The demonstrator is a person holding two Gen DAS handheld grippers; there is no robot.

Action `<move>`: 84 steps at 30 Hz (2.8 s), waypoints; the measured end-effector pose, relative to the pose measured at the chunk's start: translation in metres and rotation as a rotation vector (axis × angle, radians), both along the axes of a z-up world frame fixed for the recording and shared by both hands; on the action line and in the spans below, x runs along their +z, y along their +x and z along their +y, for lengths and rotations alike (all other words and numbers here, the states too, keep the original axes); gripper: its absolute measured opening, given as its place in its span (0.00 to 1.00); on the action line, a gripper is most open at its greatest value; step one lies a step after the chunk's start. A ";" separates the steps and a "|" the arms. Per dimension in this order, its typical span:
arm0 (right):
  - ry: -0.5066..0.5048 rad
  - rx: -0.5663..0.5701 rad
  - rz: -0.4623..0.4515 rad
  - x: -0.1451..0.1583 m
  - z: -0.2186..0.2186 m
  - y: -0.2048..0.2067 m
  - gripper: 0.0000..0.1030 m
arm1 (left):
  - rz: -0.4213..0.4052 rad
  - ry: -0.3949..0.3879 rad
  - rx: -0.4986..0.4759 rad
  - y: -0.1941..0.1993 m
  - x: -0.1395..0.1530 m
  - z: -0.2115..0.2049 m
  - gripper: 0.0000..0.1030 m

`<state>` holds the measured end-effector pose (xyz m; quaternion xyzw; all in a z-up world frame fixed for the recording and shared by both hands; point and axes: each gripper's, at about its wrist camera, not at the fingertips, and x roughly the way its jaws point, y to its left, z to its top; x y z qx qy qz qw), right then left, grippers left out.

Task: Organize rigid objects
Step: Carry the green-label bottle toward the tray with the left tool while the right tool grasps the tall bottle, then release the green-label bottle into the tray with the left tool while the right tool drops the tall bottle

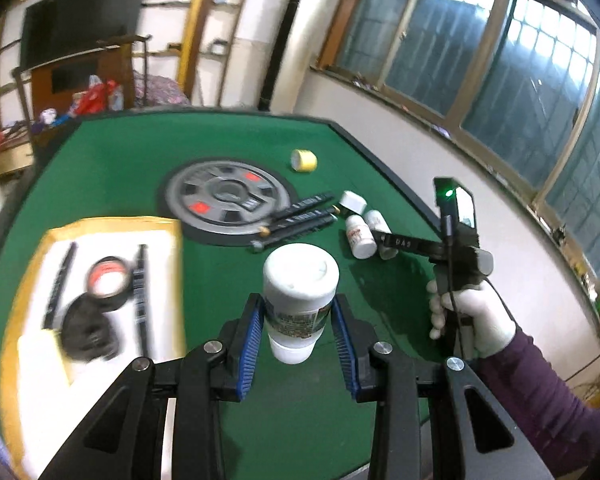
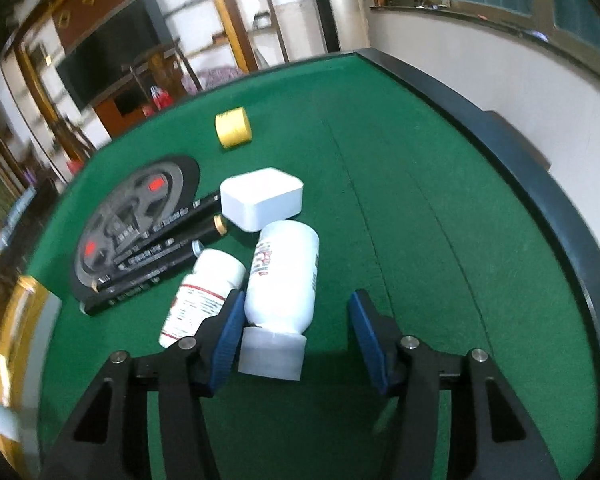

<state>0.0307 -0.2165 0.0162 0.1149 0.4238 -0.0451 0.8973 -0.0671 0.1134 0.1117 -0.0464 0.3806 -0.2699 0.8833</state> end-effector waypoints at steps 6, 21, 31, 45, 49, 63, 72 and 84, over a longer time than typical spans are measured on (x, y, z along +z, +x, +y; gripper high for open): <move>-0.105 0.013 0.090 0.000 0.011 0.020 0.45 | 0.009 -0.046 0.141 -0.027 0.003 0.083 0.35; 0.149 0.054 -0.037 0.048 0.015 -0.043 0.34 | 0.152 0.013 0.330 -0.045 -0.049 0.198 0.35; 0.298 0.404 -0.005 0.060 0.155 -0.055 0.34 | 0.298 0.088 0.296 -0.006 -0.069 0.188 0.35; 0.246 0.762 0.112 0.051 0.317 -0.078 0.34 | 0.243 0.057 0.368 -0.009 -0.060 0.202 0.39; 0.221 0.845 0.158 0.041 0.349 -0.088 0.34 | 0.174 -0.009 0.446 -0.023 -0.046 0.226 0.56; 0.056 0.935 0.270 0.002 0.412 -0.099 0.34 | 0.135 0.002 0.567 -0.031 -0.050 0.248 0.56; 0.094 0.927 0.200 0.021 0.397 -0.108 0.35 | 0.107 0.024 0.640 -0.039 -0.047 0.249 0.59; -0.053 0.689 -0.011 0.052 0.312 -0.112 0.43 | 0.077 0.061 0.601 -0.043 -0.040 0.206 0.59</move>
